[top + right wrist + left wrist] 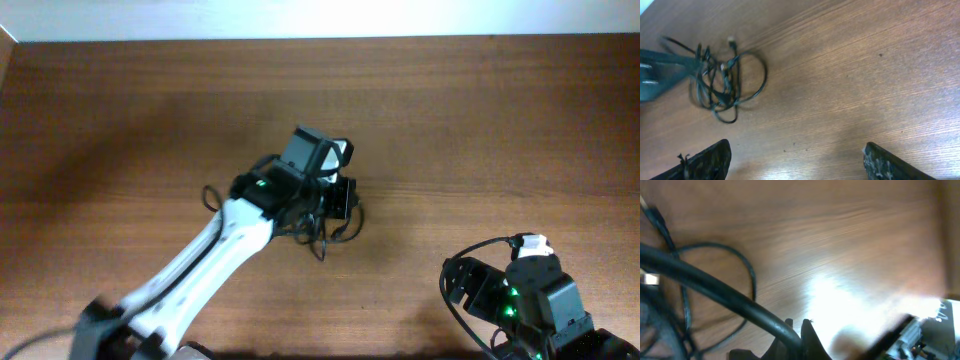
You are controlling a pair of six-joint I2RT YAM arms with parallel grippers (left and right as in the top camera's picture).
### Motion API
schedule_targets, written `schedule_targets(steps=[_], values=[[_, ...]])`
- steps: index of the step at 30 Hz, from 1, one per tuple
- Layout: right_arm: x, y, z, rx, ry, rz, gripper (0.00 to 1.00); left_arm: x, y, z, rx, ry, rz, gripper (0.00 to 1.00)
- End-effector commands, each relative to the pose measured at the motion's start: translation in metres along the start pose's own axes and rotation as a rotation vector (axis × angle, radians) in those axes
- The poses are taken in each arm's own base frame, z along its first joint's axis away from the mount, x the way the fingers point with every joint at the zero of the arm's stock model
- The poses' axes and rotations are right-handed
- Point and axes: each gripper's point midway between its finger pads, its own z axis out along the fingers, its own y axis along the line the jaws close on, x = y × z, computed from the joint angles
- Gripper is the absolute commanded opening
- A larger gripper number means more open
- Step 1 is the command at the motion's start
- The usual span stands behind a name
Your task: Untangle cables
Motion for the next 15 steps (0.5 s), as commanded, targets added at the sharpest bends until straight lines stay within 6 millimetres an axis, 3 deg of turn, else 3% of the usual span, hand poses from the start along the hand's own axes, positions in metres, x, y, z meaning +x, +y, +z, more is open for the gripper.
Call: schedule_targets(steps=[1, 2, 4, 6, 8, 10, 11, 13, 15], values=[[0.004, 0.010, -0.002, -0.056, 0.026, 0.005, 0.85, -0.025, -0.055, -0.079, 0.139, -0.197, 0.190, 0.00], [0.007, 0.035, -0.005, -0.179, 0.066, 0.001, 0.85, -0.030, -0.063, -0.111, 0.153, -0.284, 0.211, 0.00], [0.006, 0.070, -0.014, -0.350, 0.090, -0.018, 0.85, -0.039, -0.059, -0.146, 0.099, -0.411, 0.220, 0.00], [0.002, 0.075, -0.012, -0.363, 0.082, -0.019, 0.84, -0.048, -0.035, -0.179, -0.045, -0.539, 0.178, 0.00], [0.011, 0.076, 0.003, -0.334, 0.161, -0.015, 0.85, -0.049, -0.023, -0.207, -0.101, -0.623, 0.153, 0.00], [0.035, 0.072, 0.043, -0.296, 0.309, -0.005, 0.86, -0.051, -0.022, -0.231, -0.102, -0.698, 0.143, 0.00], [0.049, 0.081, 0.059, -0.345, 0.395, -0.028, 0.85, -0.050, -0.020, -0.240, -0.107, -0.722, 0.135, 0.00], [0.056, 0.142, 0.069, -0.665, 0.499, -0.187, 0.88, -0.044, -0.019, -0.254, -0.111, -0.756, 0.131, 0.00], [0.063, 0.166, 0.087, -0.735, 0.501, -0.275, 0.93, -0.040, -0.023, -0.264, -0.102, -0.780, 0.140, 0.00]])
